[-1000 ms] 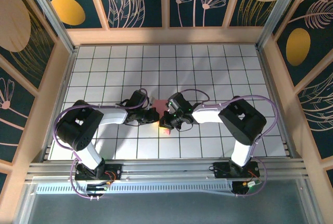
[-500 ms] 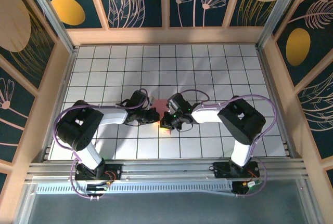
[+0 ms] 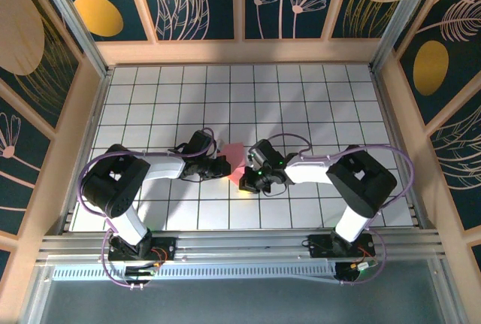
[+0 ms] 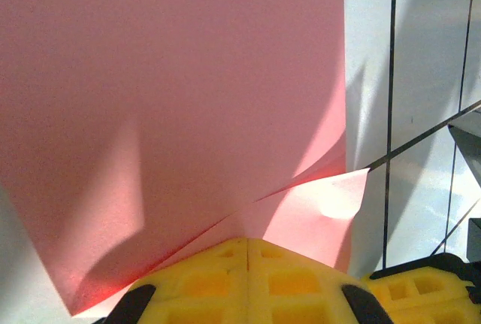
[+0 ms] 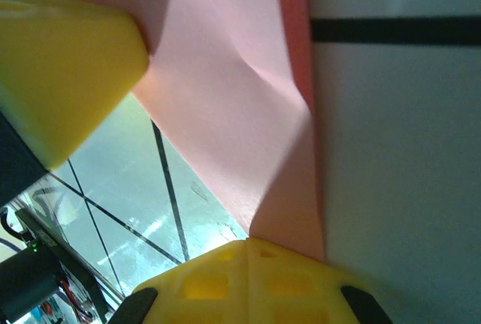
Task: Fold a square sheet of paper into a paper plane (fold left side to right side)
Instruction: Third fold the triangle at the center of the table.
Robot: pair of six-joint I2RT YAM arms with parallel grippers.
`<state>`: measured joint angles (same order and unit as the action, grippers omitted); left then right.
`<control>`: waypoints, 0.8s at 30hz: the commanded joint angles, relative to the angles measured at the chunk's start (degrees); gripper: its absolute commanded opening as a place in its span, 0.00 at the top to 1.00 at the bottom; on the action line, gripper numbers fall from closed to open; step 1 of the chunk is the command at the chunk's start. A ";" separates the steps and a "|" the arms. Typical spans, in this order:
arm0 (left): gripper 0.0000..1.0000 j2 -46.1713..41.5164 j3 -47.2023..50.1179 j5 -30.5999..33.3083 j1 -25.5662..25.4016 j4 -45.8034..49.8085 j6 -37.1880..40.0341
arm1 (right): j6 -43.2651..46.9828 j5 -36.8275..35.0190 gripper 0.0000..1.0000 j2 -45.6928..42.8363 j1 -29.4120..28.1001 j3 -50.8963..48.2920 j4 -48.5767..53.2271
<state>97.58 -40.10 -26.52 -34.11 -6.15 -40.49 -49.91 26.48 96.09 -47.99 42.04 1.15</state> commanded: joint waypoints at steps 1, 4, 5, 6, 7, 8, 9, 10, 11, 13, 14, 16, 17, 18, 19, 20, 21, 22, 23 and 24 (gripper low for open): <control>1.00 2.44 0.19 4.46 0.14 4.66 1.48 | -0.76 -1.96 1.00 -1.54 0.05 -3.15 7.05; 1.00 2.44 0.17 4.55 0.09 4.70 1.55 | -1.31 -2.13 1.00 -2.86 0.22 -4.77 7.11; 1.00 2.51 0.19 4.55 0.11 4.75 1.50 | -1.49 -2.22 1.00 -3.25 0.26 -5.30 6.97; 1.00 2.46 0.19 4.55 0.11 4.75 1.49 | -1.67 -2.22 1.00 -3.61 0.35 -5.94 7.01; 1.00 2.46 0.04 4.55 0.11 4.75 1.53 | -1.77 -2.17 1.00 -4.11 0.42 -6.50 6.94; 1.00 2.43 0.06 4.55 0.11 4.75 1.54 | -1.90 -2.13 1.00 -4.51 0.44 -6.88 7.02; 1.00 2.44 0.06 4.59 0.11 4.77 1.54 | -1.86 -2.13 1.00 -4.91 0.52 -7.28 7.15; 1.00 2.41 0.10 4.55 0.17 4.88 1.52 | -1.73 -2.13 1.00 -5.32 0.69 -7.64 7.57; 1.00 2.35 0.02 4.57 0.11 4.98 1.55 | -1.49 -2.26 1.00 -5.88 0.95 -7.84 7.92; 1.00 2.02 0.01 4.31 0.14 4.92 1.14 | -0.71 -2.65 1.00 -7.36 1.67 -7.94 9.09; 1.00 1.84 0.03 4.13 0.12 4.71 0.77 | 0.02 -2.81 1.00 -8.21 2.20 -7.87 9.46; 1.00 1.48 0.24 2.97 0.02 3.54 -0.67 | 1.82 -3.25 1.00 -10.87 3.32 -7.47 9.72; 1.00 1.47 0.35 2.44 0.06 2.90 -1.68 | 3.21 -3.28 1.00 -12.39 4.31 -7.26 9.53; 1.00 1.47 0.37 1.99 -0.07 2.35 -2.56 | 4.56 -3.47 1.00 -13.97 5.39 -7.00 9.40; 1.00 1.55 0.37 1.59 -0.19 1.88 -3.37 | 5.85 -3.90 1.00 -15.39 6.59 -6.74 9.53; 1.00 1.56 0.27 1.36 -0.36 1.39 -3.92 | 6.98 -4.21 1.00 -16.58 7.60 -6.48 9.36; 1.00 1.64 0.22 1.17 -0.66 0.88 -4.57 | 8.39 -4.63 0.95 -17.86 8.62 -6.23 9.08; 1.00 1.71 0.19 1.01 -0.83 0.44 -5.04 | 9.45 -5.29 0.91 -18.71 9.56 -6.10 8.65; 1.00 1.74 0.03 0.72 -1.03 -0.09 -5.71 | 10.72 -5.72 0.87 -19.51 10.39 -6.09 7.60; 1.00 1.78 0.06 0.41 -1.34 -0.59 -6.39 | 12.03 -5.87 0.83 -20.11 11.24 -6.18 6.08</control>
<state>97.67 -40.25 -26.65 -34.65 -6.63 -44.03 -43.27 23.16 78.02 -38.54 35.24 8.23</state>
